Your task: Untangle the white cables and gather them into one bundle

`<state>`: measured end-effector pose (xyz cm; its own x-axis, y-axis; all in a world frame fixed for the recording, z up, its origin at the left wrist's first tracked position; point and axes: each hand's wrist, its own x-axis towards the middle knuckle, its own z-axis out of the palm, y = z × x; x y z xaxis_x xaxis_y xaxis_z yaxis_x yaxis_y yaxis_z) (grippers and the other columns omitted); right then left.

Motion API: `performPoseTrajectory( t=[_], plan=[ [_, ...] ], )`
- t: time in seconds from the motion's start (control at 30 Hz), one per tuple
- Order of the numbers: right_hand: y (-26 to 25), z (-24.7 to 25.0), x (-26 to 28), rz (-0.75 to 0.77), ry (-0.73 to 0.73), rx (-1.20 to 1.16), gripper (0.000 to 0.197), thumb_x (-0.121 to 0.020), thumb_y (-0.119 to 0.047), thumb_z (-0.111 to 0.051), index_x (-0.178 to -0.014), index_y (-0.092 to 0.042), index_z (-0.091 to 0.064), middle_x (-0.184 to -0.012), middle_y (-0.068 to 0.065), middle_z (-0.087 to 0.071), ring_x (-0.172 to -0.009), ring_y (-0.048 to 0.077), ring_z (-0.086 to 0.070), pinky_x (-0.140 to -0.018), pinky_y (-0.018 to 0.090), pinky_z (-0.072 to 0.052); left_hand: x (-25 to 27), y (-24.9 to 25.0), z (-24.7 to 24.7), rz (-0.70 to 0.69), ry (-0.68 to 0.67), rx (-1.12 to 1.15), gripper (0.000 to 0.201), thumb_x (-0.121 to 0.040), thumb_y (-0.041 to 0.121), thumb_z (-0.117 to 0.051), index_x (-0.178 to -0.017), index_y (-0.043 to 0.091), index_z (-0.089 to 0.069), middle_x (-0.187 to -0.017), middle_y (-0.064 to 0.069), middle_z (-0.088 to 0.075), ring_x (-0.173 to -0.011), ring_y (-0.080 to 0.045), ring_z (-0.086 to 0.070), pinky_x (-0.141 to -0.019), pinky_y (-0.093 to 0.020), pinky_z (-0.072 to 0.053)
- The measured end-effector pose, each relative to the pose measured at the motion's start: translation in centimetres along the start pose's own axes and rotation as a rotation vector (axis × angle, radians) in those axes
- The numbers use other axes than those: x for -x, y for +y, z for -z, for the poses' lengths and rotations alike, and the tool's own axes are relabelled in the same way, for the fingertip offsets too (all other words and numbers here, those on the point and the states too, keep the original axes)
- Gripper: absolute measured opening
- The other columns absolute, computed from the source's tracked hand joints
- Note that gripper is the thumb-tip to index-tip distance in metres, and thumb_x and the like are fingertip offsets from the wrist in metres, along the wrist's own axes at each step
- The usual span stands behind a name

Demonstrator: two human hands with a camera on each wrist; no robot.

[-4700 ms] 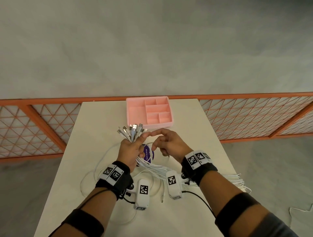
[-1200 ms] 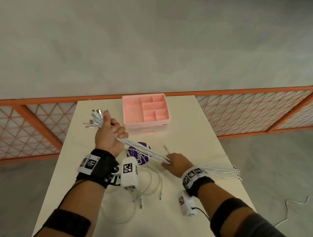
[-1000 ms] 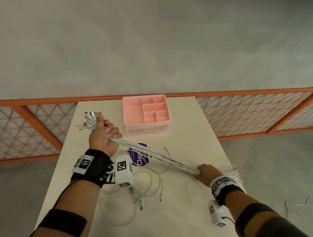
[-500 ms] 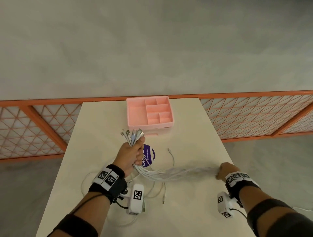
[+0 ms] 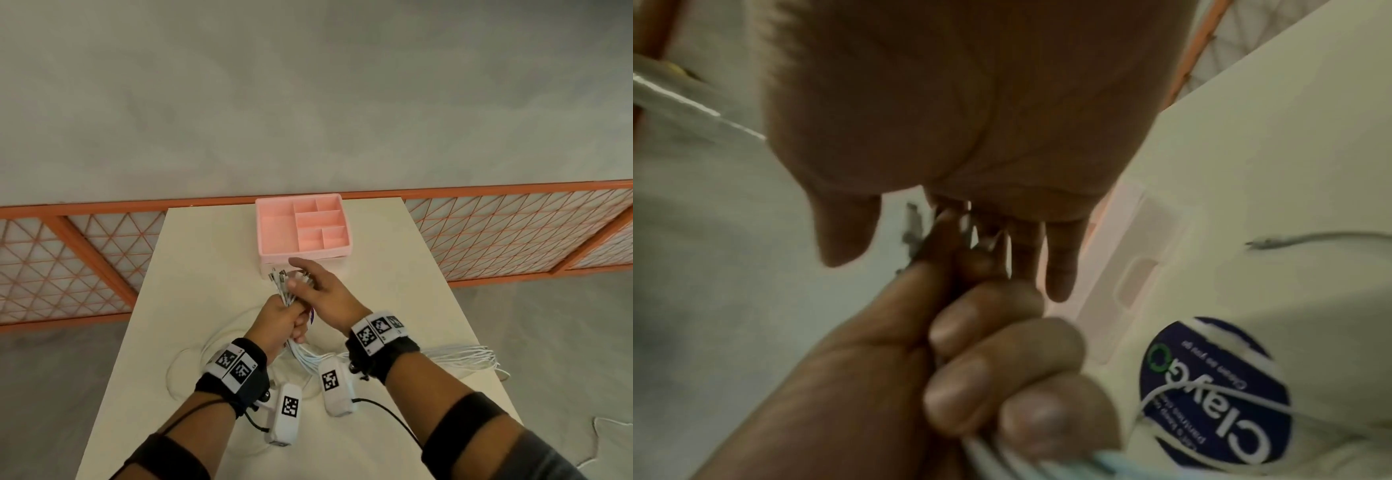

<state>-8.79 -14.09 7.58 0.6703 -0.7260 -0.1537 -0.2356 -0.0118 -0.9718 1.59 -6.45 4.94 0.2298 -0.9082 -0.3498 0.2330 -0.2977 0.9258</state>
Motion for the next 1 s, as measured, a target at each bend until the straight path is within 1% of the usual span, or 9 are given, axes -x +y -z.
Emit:
performPoseTrajectory(
  t=[0.2,0.37,0.5,0.6,0.73,0.8,0.9,0.97,1.0],
  plan=[
    [-0.8,-1.2,-1.3,0.123,-0.012,0.118,0.041,-0.090,-0.020,-0.066,-0.130,-0.030,-0.061,-0.121,-0.003,-0.066,-0.111,0.009,-0.062,-0.104,0.032,-0.047,0.6,0.4,0.5,0.022,-0.067,-0.009,0.035,-0.102,0.001,-0.041,-0.068,0.008,-0.046,-0.050,-0.003,-0.038,-0.041,-0.014,-0.039,-0.048,-0.029,-0.043],
    [-1.0,-1.4,-0.9,0.187,-0.034,0.230,0.028,-0.091,-0.018,-0.063,-0.116,-0.030,-0.067,-0.112,-0.009,-0.067,-0.101,0.005,-0.062,-0.094,0.023,-0.049,0.9,0.3,1.0,0.038,-0.122,0.003,0.032,-0.098,-0.008,-0.043,-0.069,0.005,-0.048,-0.050,-0.005,-0.039,-0.040,-0.015,-0.042,-0.050,-0.031,-0.049],
    [-1.0,-1.3,-0.6,0.203,0.036,0.331,0.013,-0.085,-0.012,-0.062,-0.095,-0.020,-0.060,-0.083,-0.005,-0.062,-0.070,0.007,-0.055,-0.069,0.025,-0.050,0.6,0.2,1.2,0.053,-0.109,-0.008,0.033,-0.089,-0.018,-0.039,-0.069,0.004,-0.051,-0.050,-0.006,-0.039,-0.042,-0.015,-0.042,-0.053,-0.034,-0.053],
    [-1.2,-1.2,-0.5,0.215,0.046,0.380,0.007,-0.085,-0.014,-0.059,-0.089,-0.018,-0.054,-0.077,0.000,-0.061,-0.066,0.012,-0.054,-0.063,0.028,-0.048,0.4,0.5,0.9,0.037,-0.080,-0.076,0.039,-0.086,-0.020,-0.035,-0.060,0.005,-0.049,-0.047,-0.006,-0.039,-0.043,-0.016,-0.042,-0.052,-0.033,-0.052],
    [-1.7,-1.4,-0.5,0.268,-0.018,0.483,0.017,-0.097,-0.013,-0.048,-0.102,-0.011,-0.064,-0.088,-0.005,-0.063,-0.082,0.011,-0.058,-0.074,0.022,-0.045,0.7,1.1,0.2,0.016,-0.054,-0.134,0.037,-0.085,-0.020,-0.030,-0.065,0.006,-0.048,-0.044,-0.002,-0.037,-0.039,-0.012,-0.037,-0.045,-0.028,-0.045],
    [-1.5,-1.4,-0.4,0.207,0.000,0.377,0.026,-0.100,-0.020,-0.047,-0.120,-0.015,-0.063,-0.111,-0.005,-0.065,-0.099,0.010,-0.060,-0.088,0.023,-0.046,0.6,0.9,0.1,0.032,-0.018,-0.099,0.029,-0.087,-0.018,-0.035,-0.075,0.004,-0.050,-0.043,0.001,-0.037,-0.038,-0.013,-0.036,-0.042,-0.026,-0.039],
    [0.0,-1.6,0.1,0.097,0.095,0.001,0.068,-0.091,-0.056,-0.053,-0.149,-0.029,-0.032,-0.143,-0.011,-0.043,-0.121,0.006,-0.052,-0.103,0.030,-0.045,0.4,1.0,0.4,0.023,0.053,0.135,0.012,-0.099,0.009,-0.052,-0.087,0.006,-0.052,-0.049,0.002,-0.034,-0.040,-0.012,-0.032,-0.043,-0.025,-0.033],
    [1.7,-1.7,0.7,-0.038,0.010,-0.037,0.079,-0.084,-0.061,-0.061,-0.149,-0.027,-0.032,-0.129,-0.012,-0.052,-0.108,0.006,-0.059,-0.099,0.038,-0.051,0.0,1.3,1.2,0.028,0.134,0.360,0.026,-0.099,0.027,-0.060,-0.081,0.009,-0.055,-0.050,0.004,-0.037,-0.039,-0.011,-0.036,-0.045,-0.026,-0.037],
    [2.5,-1.8,1.2,-0.078,-0.096,0.052,0.067,-0.084,-0.057,-0.066,-0.139,-0.023,-0.046,-0.108,-0.013,-0.061,-0.093,0.006,-0.063,-0.094,0.040,-0.054,-0.2,1.5,1.7,0.035,0.175,0.457,0.029,-0.097,0.030,-0.062,-0.076,0.012,-0.055,-0.049,0.005,-0.038,-0.040,-0.010,-0.038,-0.047,-0.027,-0.041]
  ],
)
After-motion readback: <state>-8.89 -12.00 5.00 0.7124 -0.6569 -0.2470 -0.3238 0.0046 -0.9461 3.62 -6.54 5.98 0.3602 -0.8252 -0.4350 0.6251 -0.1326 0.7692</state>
